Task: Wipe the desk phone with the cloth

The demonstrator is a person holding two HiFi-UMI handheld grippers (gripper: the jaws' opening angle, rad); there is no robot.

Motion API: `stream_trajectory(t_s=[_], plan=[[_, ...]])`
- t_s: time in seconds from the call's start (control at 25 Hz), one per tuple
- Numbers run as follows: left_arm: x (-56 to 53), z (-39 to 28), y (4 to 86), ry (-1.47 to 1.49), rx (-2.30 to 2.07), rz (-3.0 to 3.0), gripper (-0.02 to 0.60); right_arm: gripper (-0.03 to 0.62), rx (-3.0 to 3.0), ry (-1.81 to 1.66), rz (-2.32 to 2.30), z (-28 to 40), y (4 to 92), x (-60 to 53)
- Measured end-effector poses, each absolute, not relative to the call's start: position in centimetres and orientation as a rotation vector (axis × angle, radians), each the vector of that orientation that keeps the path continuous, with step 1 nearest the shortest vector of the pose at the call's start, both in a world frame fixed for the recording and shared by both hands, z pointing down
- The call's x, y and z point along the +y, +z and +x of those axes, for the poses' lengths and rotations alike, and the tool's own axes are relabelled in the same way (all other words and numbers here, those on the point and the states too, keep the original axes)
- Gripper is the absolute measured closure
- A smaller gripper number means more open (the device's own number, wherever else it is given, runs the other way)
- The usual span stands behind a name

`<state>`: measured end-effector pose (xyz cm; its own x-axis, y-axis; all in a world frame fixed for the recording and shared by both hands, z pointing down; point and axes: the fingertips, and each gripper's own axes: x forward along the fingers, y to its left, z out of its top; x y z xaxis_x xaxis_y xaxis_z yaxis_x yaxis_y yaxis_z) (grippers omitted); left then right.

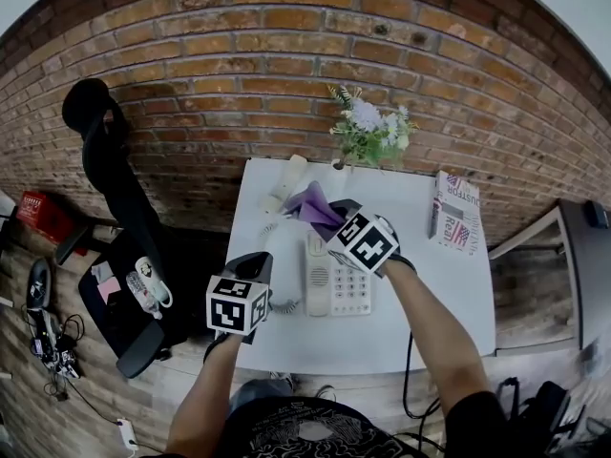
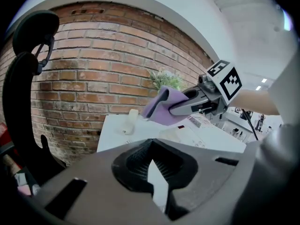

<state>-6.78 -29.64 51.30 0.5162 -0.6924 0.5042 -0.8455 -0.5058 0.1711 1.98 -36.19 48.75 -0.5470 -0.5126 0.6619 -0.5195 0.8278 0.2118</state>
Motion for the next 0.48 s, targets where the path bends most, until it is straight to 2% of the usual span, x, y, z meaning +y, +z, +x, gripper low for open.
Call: stream_trajectory(t_s=[0.48], plan=[[-33.1, -7.9, 52.5, 0.56, -1.25, 2.354, 0.575, 0.549, -2.172, 0.078, 0.598, 0.6, 55.1, -38.0]])
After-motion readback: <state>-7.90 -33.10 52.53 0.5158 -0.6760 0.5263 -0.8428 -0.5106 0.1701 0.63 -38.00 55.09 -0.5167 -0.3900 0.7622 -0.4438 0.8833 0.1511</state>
